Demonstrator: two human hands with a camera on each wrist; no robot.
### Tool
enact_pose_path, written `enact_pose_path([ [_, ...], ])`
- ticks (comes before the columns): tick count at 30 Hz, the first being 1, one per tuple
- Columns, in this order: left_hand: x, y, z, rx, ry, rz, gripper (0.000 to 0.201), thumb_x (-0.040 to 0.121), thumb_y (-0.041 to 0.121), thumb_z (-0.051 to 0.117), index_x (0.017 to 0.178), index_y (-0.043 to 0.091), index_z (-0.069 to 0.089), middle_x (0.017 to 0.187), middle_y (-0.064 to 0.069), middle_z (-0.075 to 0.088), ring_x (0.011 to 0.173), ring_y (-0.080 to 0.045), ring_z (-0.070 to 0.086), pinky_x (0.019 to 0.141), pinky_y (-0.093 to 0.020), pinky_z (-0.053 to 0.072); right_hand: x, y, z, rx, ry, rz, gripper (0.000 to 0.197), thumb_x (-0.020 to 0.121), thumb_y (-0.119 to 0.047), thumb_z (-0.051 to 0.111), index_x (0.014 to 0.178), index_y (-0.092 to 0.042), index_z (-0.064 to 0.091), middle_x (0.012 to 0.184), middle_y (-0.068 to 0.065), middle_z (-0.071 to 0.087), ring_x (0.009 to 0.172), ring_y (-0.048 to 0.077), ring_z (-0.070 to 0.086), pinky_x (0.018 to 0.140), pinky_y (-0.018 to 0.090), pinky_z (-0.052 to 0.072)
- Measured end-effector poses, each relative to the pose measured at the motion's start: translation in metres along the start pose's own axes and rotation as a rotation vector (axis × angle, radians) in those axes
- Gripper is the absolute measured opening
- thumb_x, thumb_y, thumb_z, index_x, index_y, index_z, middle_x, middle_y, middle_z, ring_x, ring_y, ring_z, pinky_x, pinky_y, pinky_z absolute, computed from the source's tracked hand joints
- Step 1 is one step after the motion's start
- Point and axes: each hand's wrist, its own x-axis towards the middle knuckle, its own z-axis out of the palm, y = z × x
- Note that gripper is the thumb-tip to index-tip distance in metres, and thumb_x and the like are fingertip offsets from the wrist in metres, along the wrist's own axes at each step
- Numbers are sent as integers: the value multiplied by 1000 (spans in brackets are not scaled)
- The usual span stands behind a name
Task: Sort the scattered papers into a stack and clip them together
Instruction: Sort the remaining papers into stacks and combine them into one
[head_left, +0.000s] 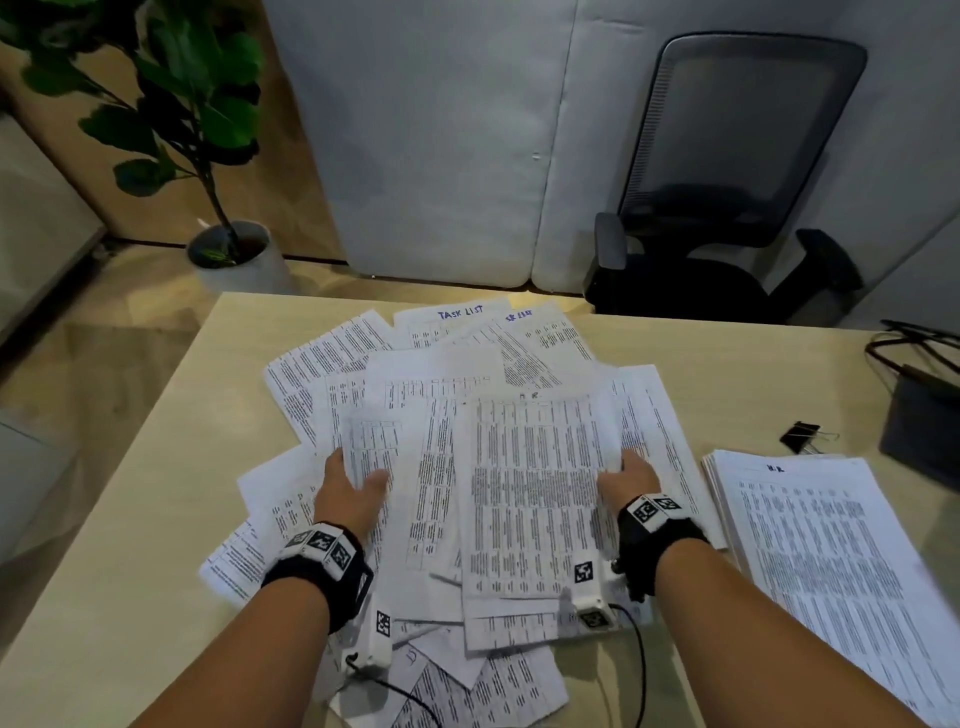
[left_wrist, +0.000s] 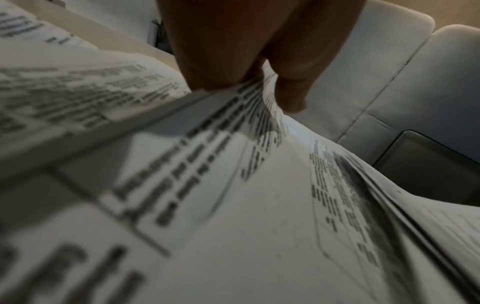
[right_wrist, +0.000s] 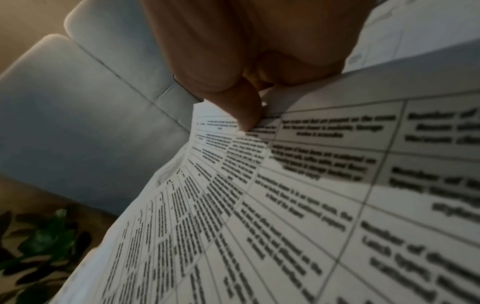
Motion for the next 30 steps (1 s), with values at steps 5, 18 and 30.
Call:
enact_pose_path([
  [5, -10, 8, 23, -134, -94, -17, 73, 90, 49, 55, 147, 14, 28, 146, -11, 44, 131, -33, 45, 105, -43, 37, -27, -14, 30, 233, -52, -64, 51, 89, 2, 43, 138, -12, 41, 123, 12, 56, 96, 22, 55, 79, 25, 45],
  [18, -13, 74, -11, -448, -306, 132, 48, 83, 4, 68, 124, 23, 53, 124, 1, 63, 118, -22, 56, 108, -49, 35, -30, -69, -8, 610, -270, -242, 85, 85, -4, 66, 149, -24, 14, 131, 7, 52, 113, 23, 54, 97, 41, 42],
  [30, -11, 106, -33, -642, -103, 413, 48, 70, 4, 81, 110, 7, 54, 106, -13, 65, 102, -33, 64, 74, -28, 57, -67, -115, -26, 741, -325, -572, 56, 79, 2, 67, 124, -21, 44, 121, 9, 57, 111, 24, 58, 76, 33, 56],
])
